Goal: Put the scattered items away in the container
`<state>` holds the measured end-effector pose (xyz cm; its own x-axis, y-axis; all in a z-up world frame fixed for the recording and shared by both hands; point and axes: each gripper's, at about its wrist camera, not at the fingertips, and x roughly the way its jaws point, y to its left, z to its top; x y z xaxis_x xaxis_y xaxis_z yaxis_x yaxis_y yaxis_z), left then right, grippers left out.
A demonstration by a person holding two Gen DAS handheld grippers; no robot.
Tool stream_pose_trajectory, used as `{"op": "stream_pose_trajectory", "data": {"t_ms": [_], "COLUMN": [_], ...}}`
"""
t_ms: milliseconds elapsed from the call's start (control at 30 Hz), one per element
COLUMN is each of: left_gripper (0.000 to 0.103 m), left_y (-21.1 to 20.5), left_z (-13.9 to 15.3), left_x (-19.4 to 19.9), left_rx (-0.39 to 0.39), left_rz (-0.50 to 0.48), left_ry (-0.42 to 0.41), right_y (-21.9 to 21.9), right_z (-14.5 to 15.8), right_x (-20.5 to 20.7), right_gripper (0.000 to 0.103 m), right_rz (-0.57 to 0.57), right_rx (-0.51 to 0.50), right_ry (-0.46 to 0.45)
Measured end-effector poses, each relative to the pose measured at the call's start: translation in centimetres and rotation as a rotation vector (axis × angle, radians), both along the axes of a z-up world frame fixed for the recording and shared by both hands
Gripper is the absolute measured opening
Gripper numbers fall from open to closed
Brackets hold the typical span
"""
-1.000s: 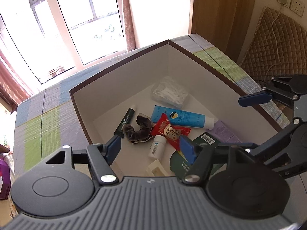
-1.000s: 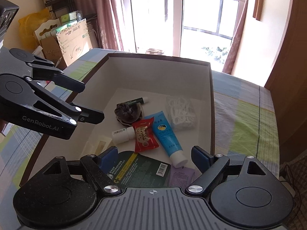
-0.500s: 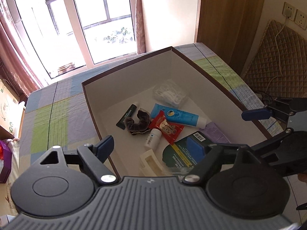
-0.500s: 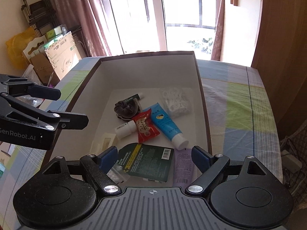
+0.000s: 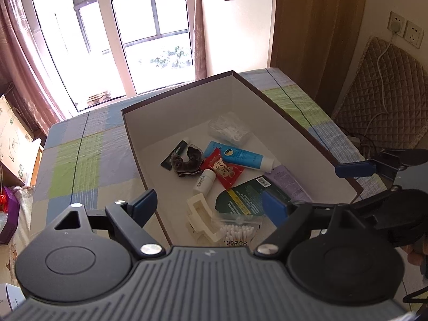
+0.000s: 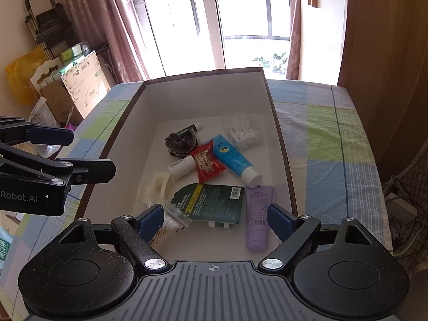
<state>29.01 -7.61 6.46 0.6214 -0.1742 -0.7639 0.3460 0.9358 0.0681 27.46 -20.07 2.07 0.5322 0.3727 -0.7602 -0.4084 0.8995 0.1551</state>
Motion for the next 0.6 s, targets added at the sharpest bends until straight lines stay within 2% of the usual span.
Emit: {"op": "stream_pose_trajectory", "data": {"t_ms": [433, 600], "left_gripper": [0.099, 0.099], "left_y": [0.4, 0.8], "left_z": [1.4, 1.8], "left_x": [-4.9, -6.2], "left_rx": [-0.02, -0.025], "left_rz": [0.073, 0.088], "left_ry": [-0.066, -0.081], "right_y": [-0.6, -0.7], "right_z": [0.8, 1.2], "right_x": [-3.9, -4.7], "right_gripper": [0.09, 0.09], "right_rz": [0.0, 0.0], "right_rx": [-0.019, -0.012], "right_ry": [-0.036, -0.049]}}
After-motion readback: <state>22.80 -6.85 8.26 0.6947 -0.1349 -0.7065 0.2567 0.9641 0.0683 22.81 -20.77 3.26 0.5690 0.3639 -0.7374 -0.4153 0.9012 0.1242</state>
